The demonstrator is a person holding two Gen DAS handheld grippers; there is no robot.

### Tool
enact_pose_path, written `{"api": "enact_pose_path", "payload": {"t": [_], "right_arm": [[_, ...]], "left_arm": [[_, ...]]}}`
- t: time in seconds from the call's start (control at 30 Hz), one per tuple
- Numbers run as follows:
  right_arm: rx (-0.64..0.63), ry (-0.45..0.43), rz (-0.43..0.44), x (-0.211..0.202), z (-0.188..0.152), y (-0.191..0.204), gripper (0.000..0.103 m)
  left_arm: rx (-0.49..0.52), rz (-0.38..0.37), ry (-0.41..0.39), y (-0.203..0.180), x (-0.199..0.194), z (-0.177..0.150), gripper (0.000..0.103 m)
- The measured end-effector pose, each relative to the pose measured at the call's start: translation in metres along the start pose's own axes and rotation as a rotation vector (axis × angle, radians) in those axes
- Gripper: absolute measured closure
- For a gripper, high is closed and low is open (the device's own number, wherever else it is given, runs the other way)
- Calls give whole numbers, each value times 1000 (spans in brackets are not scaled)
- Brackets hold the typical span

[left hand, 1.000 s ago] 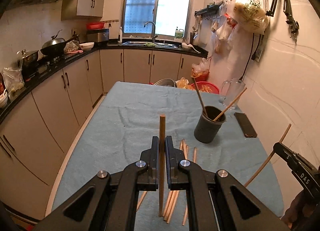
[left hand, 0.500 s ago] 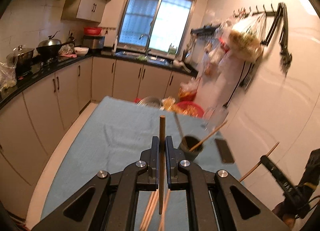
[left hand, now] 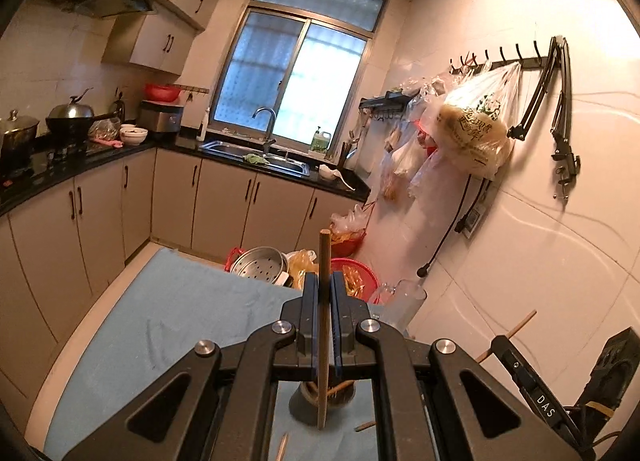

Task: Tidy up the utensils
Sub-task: 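Lift both chopsticks and lower them into the black cup, then open the left tool in the cup while the right tool releases its chopstick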

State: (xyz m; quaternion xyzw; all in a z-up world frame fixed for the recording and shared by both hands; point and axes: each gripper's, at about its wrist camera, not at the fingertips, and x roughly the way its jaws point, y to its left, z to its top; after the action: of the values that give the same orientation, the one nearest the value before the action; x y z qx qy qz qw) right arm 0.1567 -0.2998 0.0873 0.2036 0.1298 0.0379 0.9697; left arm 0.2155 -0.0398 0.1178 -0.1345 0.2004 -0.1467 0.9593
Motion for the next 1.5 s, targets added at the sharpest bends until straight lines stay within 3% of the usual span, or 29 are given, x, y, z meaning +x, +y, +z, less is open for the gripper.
{"api": "enact_pose_path", "payload": {"t": [0.23,0.63,0.93,1.37,1.5], "right_arm": [[-1,-2,-20,43,8,-3,96],[58,95,-49,93,-24,-35,96],[63,162,-63,112,-53,-42,96],[54,207,-64,124,-69,-38,92],[70,225,-55,120,-70,-38,91]], "left_arm": [[8,16,9,-11,46,-7,97],[-8,73,105,4,97,-39,97],[-11,76,155,12,109,-56,97],[24,83,179,18,110,-74,96],[30,71,187,21,100,-76,90]]}}
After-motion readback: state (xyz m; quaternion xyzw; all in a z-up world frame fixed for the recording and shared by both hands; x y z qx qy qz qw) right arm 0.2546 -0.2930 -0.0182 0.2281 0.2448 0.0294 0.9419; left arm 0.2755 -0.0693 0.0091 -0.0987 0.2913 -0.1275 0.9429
